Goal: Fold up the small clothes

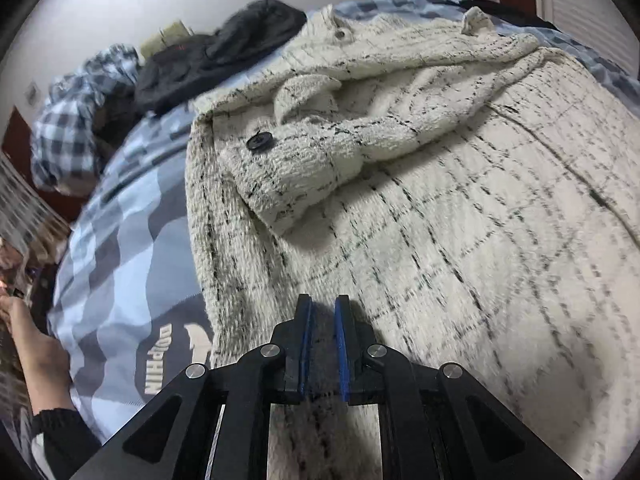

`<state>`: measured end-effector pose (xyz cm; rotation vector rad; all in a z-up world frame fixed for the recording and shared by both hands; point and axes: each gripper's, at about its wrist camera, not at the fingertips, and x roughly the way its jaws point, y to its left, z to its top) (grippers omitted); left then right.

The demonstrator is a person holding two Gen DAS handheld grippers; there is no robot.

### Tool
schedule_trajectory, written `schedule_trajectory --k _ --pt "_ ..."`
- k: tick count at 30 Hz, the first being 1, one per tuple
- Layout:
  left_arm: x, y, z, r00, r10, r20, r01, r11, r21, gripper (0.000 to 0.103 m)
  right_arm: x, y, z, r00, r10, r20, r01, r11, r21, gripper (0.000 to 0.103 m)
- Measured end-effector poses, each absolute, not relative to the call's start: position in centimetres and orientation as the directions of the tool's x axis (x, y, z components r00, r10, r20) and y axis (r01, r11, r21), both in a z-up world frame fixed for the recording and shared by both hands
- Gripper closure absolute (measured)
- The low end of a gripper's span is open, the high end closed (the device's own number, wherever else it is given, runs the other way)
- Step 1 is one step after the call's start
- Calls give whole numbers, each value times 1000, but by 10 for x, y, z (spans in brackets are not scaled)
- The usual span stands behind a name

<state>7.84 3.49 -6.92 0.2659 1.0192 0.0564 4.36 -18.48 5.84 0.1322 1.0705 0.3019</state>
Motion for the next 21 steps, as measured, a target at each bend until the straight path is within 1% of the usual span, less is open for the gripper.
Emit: schedule_trajectory --k 2,4,6,8,10,12,13,15,16,17,19,21 --pt "72 48 -55 504 81 -860 52 991 124 93 38 -194 43 452 324 -831 -148 946 288 19" --pt "60 56 -39 521 -18 -853 59 998 15 93 40 -203 24 419 354 -836 -118 934 336 19" --pt "43 59 -19 546 -80 -834 79 996 -43 93 47 -213 17 397 378 -836 -84 922 377 19" --pt "31 61 -6 550 -134 -825 94 991 -99 92 52 -221 20 421 418 -805 -74 900 429 19" --pt "20 64 2 544 -197 -816 97 980 -172 92 52 -223 22 442 425 -790 -83 896 436 19" --pt "14 56 10 517 -286 -807 128 958 -258 92 52 -219 21 443 429 -788 -104 897 430 19" --pt "7 51 14 501 -323 -803 157 946 -282 87 51 -215 21 436 432 -789 -119 897 425 19" --pt "-4 45 23 487 -394 -780 219 919 -328 41 47 -207 22 439 424 -792 -158 904 397 19" --pt "-11 41 30 500 -429 -752 258 903 -344 4 44 -204 24 445 416 -793 -178 909 378 19" --pt "-16 38 37 513 -454 -728 287 891 -353 0 42 -199 27 453 409 -792 -204 912 355 19" --pt "-22 33 48 519 -512 -685 313 859 -405 0 38 -196 26 459 403 -792 -227 915 335 19" --pt "-25 28 52 512 -527 -678 298 850 -435 0 36 -192 25 459 398 -794 -232 917 326 19"
